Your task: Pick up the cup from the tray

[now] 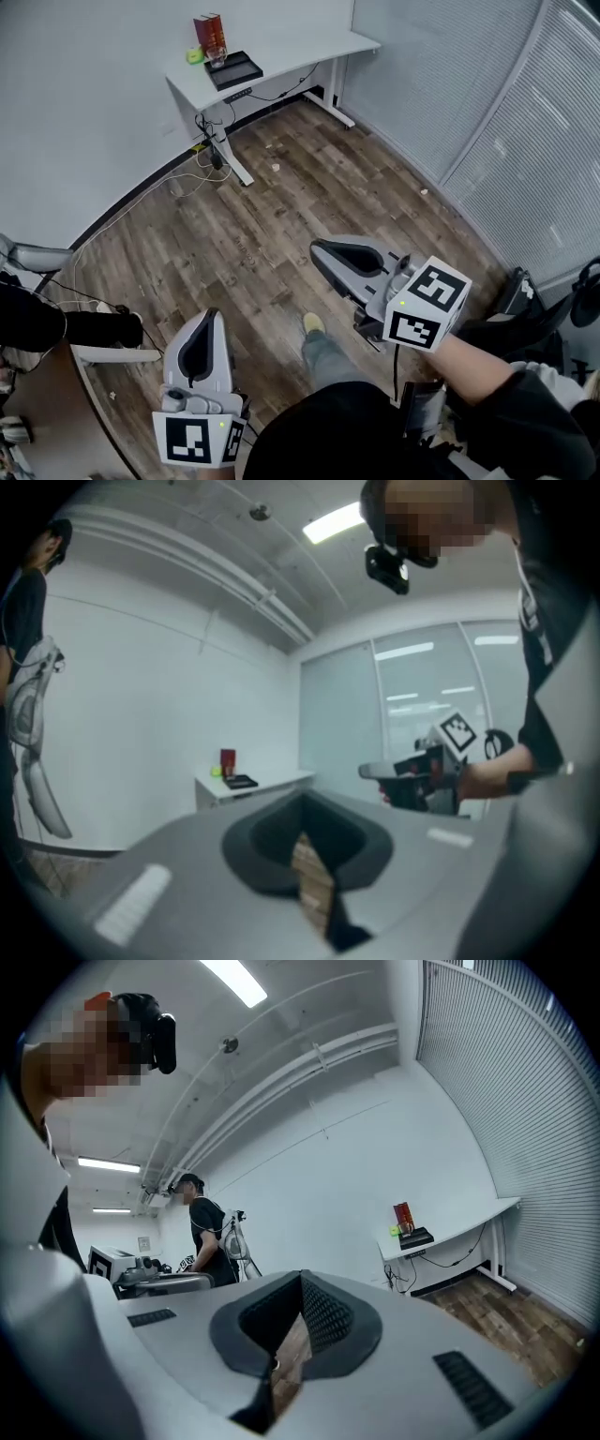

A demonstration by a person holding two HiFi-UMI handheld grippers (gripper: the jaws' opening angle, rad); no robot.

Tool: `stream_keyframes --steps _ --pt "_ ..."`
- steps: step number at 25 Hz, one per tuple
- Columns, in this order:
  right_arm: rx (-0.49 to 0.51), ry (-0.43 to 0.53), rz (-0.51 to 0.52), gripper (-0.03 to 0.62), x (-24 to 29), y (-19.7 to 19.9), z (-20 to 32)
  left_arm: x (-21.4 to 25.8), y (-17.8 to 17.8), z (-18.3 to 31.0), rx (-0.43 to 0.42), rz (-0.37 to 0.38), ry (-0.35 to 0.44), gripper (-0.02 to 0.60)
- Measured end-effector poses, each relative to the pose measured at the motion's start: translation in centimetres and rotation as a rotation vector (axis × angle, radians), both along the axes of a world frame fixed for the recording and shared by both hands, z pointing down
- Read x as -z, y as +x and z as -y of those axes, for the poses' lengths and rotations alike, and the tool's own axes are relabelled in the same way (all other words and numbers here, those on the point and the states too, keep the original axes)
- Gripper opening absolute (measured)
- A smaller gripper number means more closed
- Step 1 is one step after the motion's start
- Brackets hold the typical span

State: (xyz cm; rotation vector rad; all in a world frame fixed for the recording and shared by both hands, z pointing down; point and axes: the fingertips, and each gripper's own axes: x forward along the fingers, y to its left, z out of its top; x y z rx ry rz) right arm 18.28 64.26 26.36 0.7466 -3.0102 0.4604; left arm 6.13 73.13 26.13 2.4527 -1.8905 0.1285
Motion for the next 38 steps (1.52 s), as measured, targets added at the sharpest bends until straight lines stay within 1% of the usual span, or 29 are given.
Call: stream_keyframes --steps 5,10,19,23,27,38 --pt "-0.008 -0.025 -0.015 0.005 -0.8 0.7 6.7 -0.2 0.9 6.8 -0.01 0.004 -0.032 0.002" --pt "-0.001 -0.025 -0.05 0.005 -0.9 0.3 13.1 0.3 0.4 13.5 0.003 0.008 -0.053 0.002" --pt "0.022 -0.035 -0.056 0.005 -1.4 0.8 21.8 0.3 -0.3 21.8 0.043 0.024 -0.067 0.002" --pt "0.036 -0.045 -0.064 0.005 -2.0 0.4 24.0 0.1 -0.4 23.9 0.056 0.024 -0.064 0.002" --pt "0.046 -0.034 -0.07 0.005 -1.7 0.3 25.5 0.2 -0.1 25.3 0.058 0.029 -0.06 0.002" --pt "0.042 0.0 -0.05 0.005 -0.4 0.5 27.2 1.7 -0.4 26.3 0.069 0.042 -0.02 0.002"
